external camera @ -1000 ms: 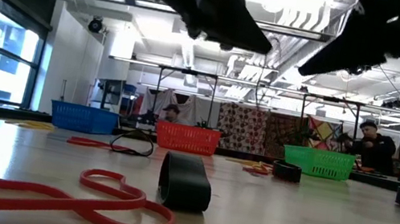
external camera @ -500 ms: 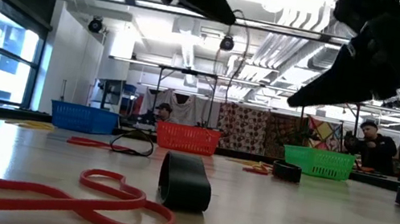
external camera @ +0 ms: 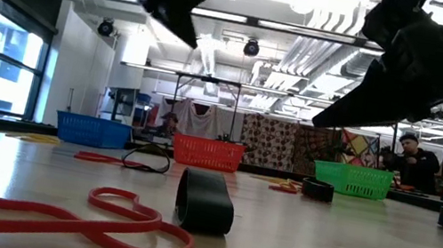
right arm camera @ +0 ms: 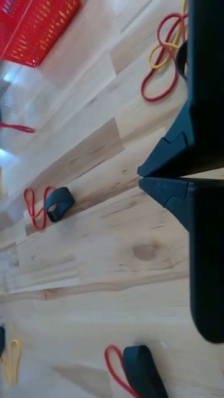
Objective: Sort rubber bands into baskets
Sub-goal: Put the orange rubberband into the blue bin
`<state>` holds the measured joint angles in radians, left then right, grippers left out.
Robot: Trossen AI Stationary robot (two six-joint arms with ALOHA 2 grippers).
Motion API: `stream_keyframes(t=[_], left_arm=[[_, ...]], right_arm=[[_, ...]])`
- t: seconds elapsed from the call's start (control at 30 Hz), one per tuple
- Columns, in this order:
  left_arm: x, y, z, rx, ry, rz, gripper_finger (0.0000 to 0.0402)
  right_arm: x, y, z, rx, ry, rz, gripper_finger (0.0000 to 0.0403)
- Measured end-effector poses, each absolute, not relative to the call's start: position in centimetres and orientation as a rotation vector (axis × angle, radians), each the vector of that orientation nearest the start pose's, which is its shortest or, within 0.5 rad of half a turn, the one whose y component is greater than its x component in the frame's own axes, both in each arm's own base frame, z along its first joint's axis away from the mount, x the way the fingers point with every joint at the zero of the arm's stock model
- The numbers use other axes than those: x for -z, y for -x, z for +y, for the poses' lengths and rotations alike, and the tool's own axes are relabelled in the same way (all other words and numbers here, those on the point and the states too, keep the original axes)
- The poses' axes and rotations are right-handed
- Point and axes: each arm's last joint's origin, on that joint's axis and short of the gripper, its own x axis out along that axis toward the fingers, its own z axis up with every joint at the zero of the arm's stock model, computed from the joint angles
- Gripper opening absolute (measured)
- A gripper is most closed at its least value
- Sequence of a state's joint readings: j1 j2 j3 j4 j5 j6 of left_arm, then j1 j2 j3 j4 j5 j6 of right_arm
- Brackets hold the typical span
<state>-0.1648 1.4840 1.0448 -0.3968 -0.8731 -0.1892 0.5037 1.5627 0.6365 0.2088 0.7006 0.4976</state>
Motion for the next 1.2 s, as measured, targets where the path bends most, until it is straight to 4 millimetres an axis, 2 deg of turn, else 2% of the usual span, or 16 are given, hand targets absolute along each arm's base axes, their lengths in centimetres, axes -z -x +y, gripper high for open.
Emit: stream_keyframes(t=[0.4, 0.63, 0.93, 1.1, 1.2], left_arm=[[-26.0, -27.6, 3.1, -0.948, -0.218, 0.806, 0.0], [-27.6, -24.4, 6.4, -1.101, -0.176, 0.868, 0.0], [-29.5, -21.1, 9.1, -1.252, -0.151, 0.864, 0.0], [-29.5, -20.2, 11.1, -1.298, -0.124, 0.904, 0.0], [-28.5, -19.8, 12.3, -1.305, -0.118, 0.932, 0.0]], right_arm=[[-14.9, -25.5, 11.8, 0.351, -0.068, 0.509, 0.0], [-14.9, -25.5, 11.9, 0.351, -0.069, 0.507, 0.0], [-14.9, -25.5, 11.8, 0.352, -0.068, 0.508, 0.0], [-14.9, -25.5, 11.8, 0.352, -0.068, 0.508, 0.0], [-14.9, -25.5, 11.8, 0.352, -0.068, 0.508, 0.0]])
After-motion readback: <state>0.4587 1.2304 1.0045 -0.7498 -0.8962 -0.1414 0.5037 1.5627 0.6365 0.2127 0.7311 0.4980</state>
